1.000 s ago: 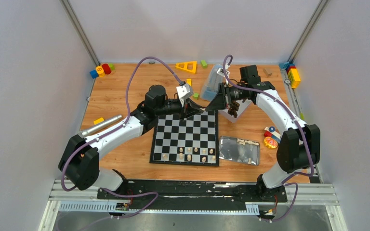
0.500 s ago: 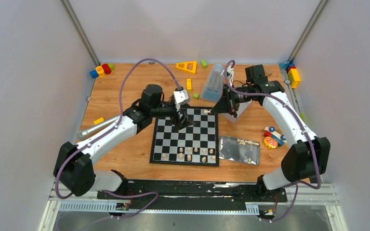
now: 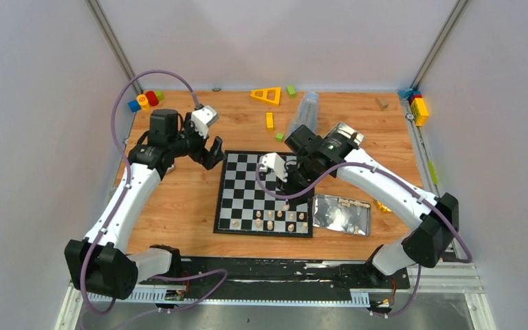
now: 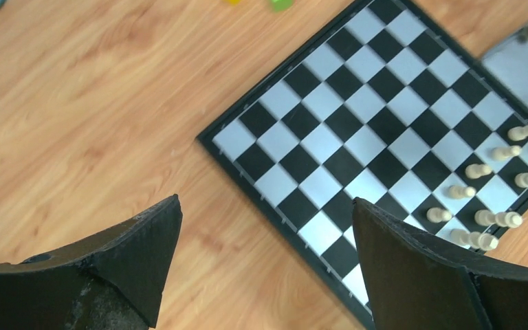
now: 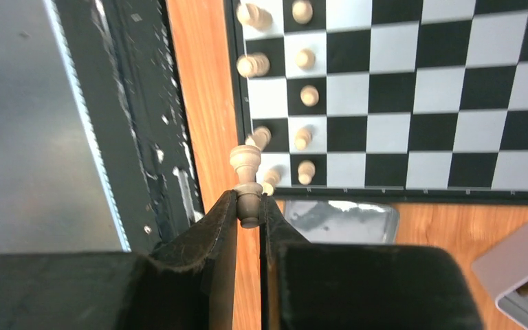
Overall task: Set up the chess pieces on the board
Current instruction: Place the chess piece on the chessboard.
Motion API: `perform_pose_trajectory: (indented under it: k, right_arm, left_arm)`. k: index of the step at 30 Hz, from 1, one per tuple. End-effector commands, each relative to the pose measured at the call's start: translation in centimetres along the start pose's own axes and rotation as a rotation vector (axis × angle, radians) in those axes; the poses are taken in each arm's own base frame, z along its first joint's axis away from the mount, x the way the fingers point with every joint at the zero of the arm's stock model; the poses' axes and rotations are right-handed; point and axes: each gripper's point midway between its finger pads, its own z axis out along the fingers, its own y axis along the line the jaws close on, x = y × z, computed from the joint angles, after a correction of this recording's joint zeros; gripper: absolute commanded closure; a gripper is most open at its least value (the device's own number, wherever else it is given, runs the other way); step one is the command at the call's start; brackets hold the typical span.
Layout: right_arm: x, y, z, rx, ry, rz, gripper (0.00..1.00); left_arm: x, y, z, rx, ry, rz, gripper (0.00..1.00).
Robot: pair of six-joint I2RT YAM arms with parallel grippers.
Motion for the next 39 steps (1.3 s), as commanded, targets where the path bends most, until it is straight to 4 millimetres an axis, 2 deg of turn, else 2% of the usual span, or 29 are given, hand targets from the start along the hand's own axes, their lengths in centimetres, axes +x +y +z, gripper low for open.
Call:
perform_pose_trajectory:
  k: [1, 6, 13, 18, 27, 39]
  right_arm:
    - [3.1, -1.8, 0.0, 0.137, 0.257, -0.057, 1.0]
    - [4.5, -0.7, 1.5, 0.125, 0.392, -0.078, 1.0]
    - [2.7, 0.1, 3.2, 0.117, 0.408, -0.135, 1.0]
    - [3.1, -0.2, 5.0, 0.142, 0.486, -0.175, 1.0]
    - [2.9, -0.3, 7.9, 0.14, 0.556, -0.225, 1.0]
    - [3.3, -0.3, 10.0, 0.123, 0.594, -0.249, 1.0]
  left_arm:
    - [0.6, 2.3, -3.6, -0.143, 0.04, -0.04, 0.0]
    - [1.0, 3.8, -5.1, -0.234, 0.035, -0.071, 0.0]
    - [1.5, 4.8, -5.9, -0.292, 0.028, -0.094, 0.0]
    - [1.6, 5.5, -6.4, -0.325, 0.026, -0.11, 0.0]
    - [1.6, 5.9, -7.8, -0.37, -0.001, -0.11, 0.0]
    - [1.6, 5.9, -8.2, -0.379, -0.014, -0.106, 0.0]
